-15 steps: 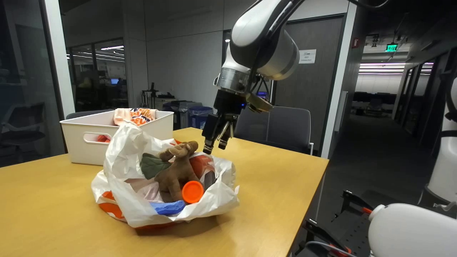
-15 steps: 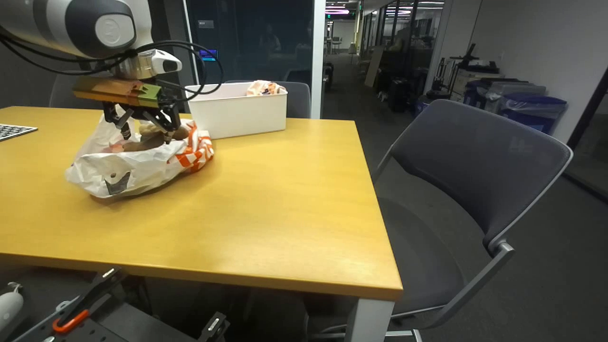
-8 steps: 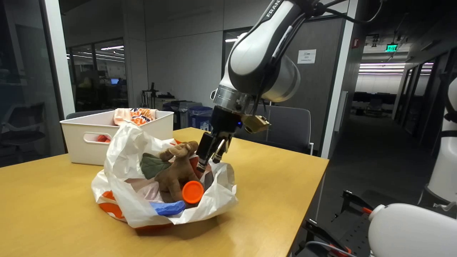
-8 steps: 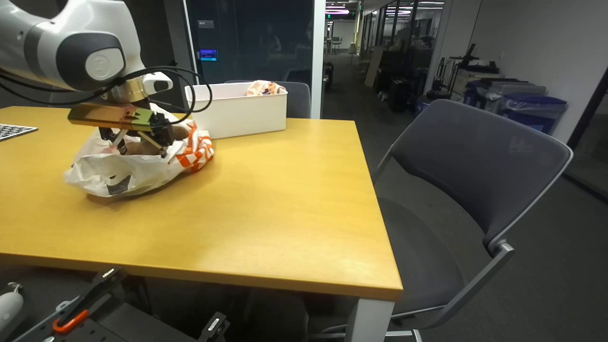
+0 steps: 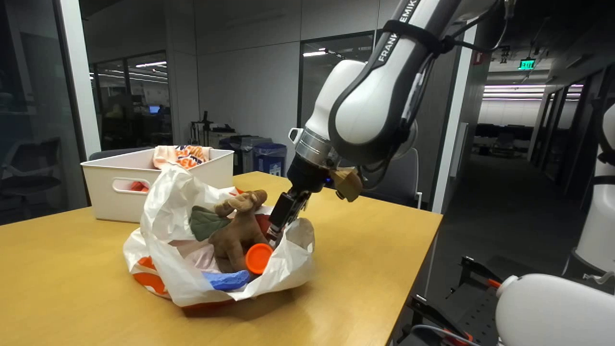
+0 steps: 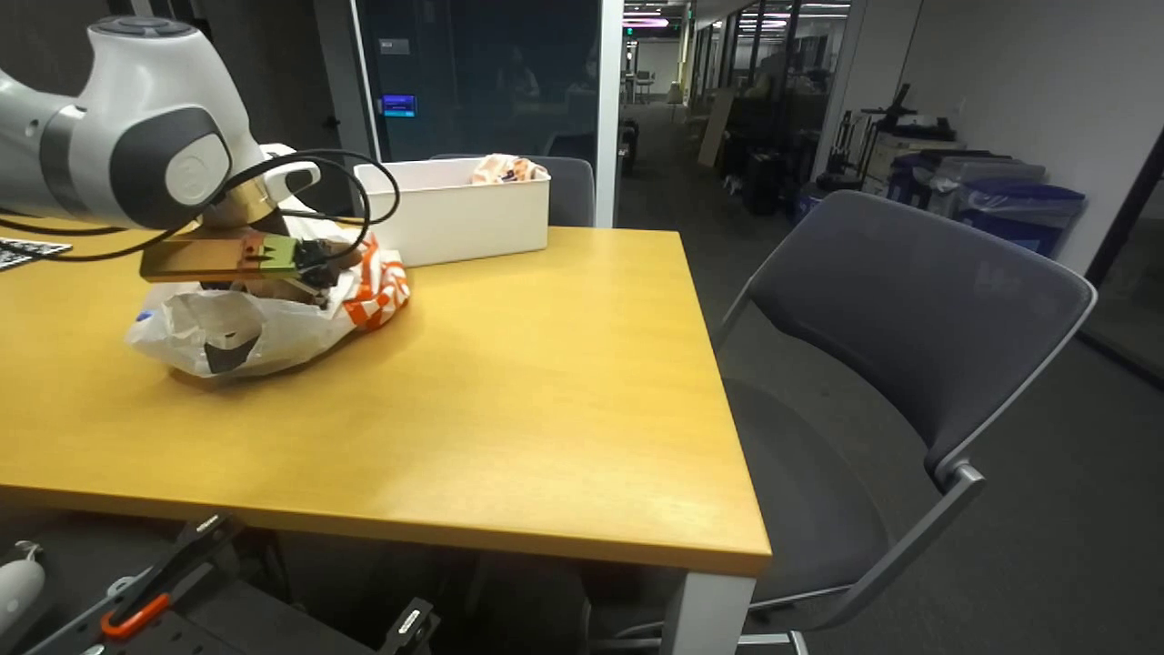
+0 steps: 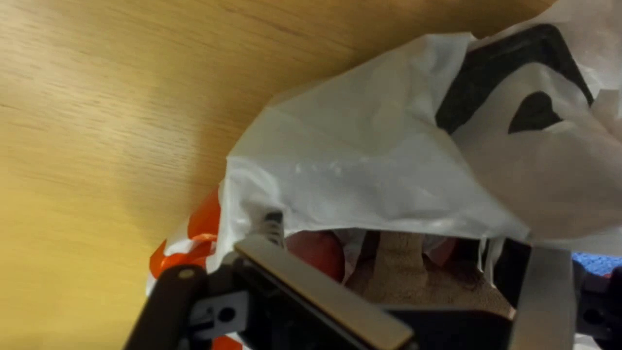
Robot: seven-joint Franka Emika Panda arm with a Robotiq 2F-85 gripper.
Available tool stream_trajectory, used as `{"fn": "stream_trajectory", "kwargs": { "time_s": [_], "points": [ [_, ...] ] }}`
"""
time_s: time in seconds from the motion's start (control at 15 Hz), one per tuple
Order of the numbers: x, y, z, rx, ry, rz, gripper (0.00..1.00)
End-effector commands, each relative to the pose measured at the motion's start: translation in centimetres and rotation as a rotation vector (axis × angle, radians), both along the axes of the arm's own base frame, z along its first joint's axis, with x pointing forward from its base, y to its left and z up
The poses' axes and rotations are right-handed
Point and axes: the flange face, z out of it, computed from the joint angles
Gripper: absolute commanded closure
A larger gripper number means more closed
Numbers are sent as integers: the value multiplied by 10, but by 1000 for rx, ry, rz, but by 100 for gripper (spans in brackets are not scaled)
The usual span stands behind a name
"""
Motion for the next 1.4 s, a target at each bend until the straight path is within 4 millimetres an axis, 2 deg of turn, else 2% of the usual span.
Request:
{"fn": "stream_trajectory", "kwargs": {
  "time_s": [0.0,0.27,0.4,0.67,0.93,1.13,1.33],
  "points": [
    [-6,-12,7,4,-84,2,0],
    [-6,-16,7,10,-120,-8,0],
    [-12,-4,12,32,-129,3,0],
    [-14,7,23,60,-170,19,0],
    [-3,-7,26,63,-226,-18,0],
    [11,-28,18,29,-252,-70,0],
    [16,-38,5,-7,-225,-90,0]
  ]
}}
